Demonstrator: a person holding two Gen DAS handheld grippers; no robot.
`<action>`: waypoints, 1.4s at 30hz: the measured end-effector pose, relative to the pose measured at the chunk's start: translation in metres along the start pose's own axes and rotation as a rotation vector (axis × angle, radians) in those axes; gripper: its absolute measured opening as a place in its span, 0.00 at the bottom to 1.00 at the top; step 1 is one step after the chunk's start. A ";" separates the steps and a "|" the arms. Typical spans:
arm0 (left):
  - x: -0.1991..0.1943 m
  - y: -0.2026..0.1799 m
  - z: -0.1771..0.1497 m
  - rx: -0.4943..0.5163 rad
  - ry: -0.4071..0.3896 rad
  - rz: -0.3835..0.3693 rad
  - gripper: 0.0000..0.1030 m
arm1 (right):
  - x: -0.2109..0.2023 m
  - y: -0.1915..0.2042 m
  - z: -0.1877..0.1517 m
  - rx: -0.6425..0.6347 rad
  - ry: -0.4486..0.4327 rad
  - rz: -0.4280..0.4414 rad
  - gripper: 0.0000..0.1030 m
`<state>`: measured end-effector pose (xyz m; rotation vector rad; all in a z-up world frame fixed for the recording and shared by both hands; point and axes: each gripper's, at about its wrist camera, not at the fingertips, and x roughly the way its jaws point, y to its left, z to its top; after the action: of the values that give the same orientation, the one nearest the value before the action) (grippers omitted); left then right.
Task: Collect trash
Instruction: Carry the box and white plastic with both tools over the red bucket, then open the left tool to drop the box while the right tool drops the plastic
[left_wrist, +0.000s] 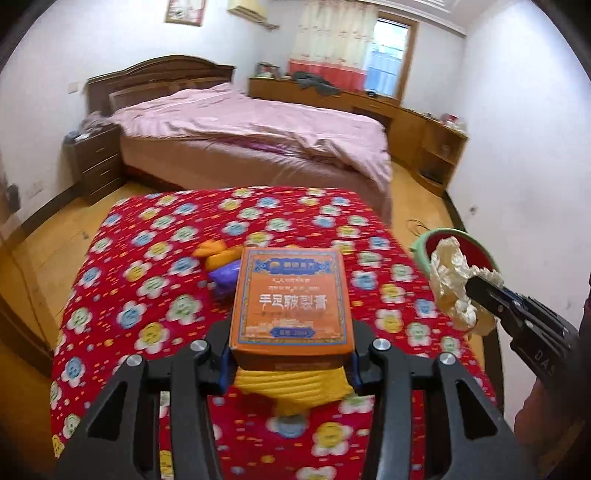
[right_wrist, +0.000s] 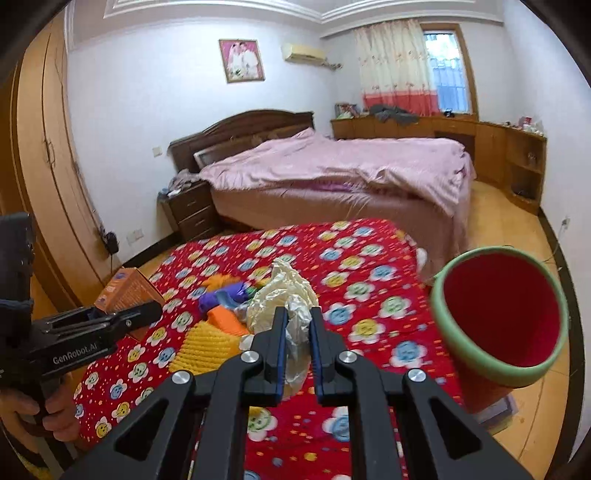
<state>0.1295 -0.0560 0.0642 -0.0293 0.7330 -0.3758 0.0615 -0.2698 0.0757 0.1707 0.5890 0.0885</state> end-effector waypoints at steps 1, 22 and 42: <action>-0.001 -0.008 0.003 0.011 0.000 -0.012 0.45 | -0.005 -0.005 0.002 0.006 -0.009 -0.007 0.12; 0.086 -0.199 0.057 0.213 0.045 -0.259 0.45 | -0.062 -0.176 0.027 0.193 -0.112 -0.296 0.13; 0.195 -0.267 0.026 0.345 0.200 -0.241 0.63 | 0.006 -0.273 -0.017 0.329 0.059 -0.340 0.38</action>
<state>0.1925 -0.3751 -0.0007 0.2507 0.8555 -0.7396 0.0664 -0.5351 0.0083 0.3854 0.6820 -0.3357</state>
